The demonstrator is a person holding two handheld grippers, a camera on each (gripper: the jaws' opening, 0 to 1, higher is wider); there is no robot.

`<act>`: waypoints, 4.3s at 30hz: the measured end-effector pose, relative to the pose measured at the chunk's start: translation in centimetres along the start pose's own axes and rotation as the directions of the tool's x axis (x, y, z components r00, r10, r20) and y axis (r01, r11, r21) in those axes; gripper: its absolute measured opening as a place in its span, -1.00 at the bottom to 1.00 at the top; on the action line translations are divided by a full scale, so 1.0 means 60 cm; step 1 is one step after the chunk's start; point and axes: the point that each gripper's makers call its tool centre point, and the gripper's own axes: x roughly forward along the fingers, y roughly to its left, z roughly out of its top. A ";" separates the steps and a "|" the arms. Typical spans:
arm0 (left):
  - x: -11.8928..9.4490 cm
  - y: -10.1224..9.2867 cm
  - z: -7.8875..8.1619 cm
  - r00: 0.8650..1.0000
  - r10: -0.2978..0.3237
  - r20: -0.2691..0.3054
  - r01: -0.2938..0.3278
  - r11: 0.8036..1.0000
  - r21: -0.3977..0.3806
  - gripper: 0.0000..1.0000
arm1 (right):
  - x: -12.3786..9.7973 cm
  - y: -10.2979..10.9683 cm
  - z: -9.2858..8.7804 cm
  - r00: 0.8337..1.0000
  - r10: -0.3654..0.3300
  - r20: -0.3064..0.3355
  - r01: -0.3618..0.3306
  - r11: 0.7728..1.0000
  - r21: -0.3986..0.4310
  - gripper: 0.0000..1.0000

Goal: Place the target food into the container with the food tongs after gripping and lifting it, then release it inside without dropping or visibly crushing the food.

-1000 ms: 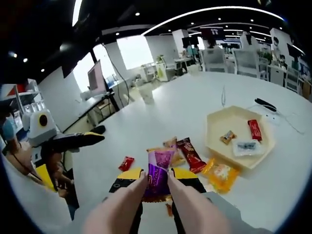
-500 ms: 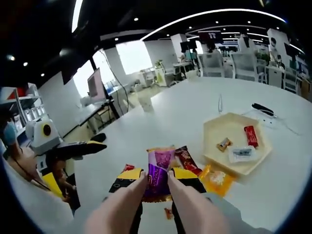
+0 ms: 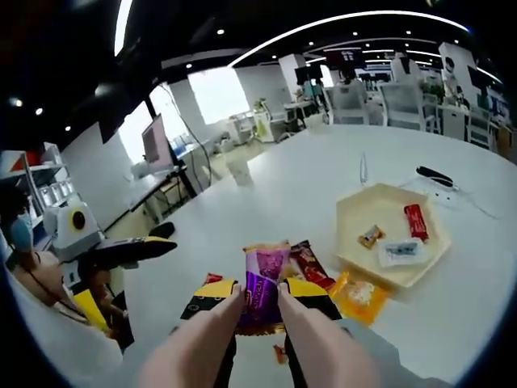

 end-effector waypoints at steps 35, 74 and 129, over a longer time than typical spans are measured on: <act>0.001 -0.009 -0.012 1.000 -0.015 -0.010 0.014 1.000 -0.006 0.95 | 0.003 0.015 0.013 1.000 0.024 -0.007 -0.025 0.999 -0.033 -0.58; 0.023 -0.023 -0.013 0.998 -0.061 -0.020 0.061 0.998 0.010 0.96 | -0.012 -0.003 0.021 1.000 -0.009 0.018 0.010 0.999 -0.037 -0.58; -0.007 -0.048 -0.001 0.996 -0.021 0.089 0.022 1.000 -0.017 0.99 | -0.020 -0.044 0.008 0.991 -0.112 -0.067 0.091 0.961 -0.260 -0.57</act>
